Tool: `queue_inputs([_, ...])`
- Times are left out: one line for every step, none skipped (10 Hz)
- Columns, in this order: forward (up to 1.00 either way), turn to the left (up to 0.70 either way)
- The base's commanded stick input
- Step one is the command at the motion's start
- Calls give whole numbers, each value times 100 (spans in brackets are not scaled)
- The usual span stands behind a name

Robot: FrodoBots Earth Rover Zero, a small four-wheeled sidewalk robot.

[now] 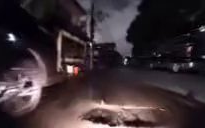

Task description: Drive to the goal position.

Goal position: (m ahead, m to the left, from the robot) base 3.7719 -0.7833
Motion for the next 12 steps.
queue_inputs([30,0])
queue_inputs([30,0])
queue_inputs([30,0])
queue_inputs([30,0])
queue_inputs([30,-3])
queue_inputs([30,-18])
queue_inputs([30,0])
queue_inputs([30,0])
queue_inputs([30,0])
queue_inputs([30,0])
queue_inputs([30,0])
queue_inputs([30,0])
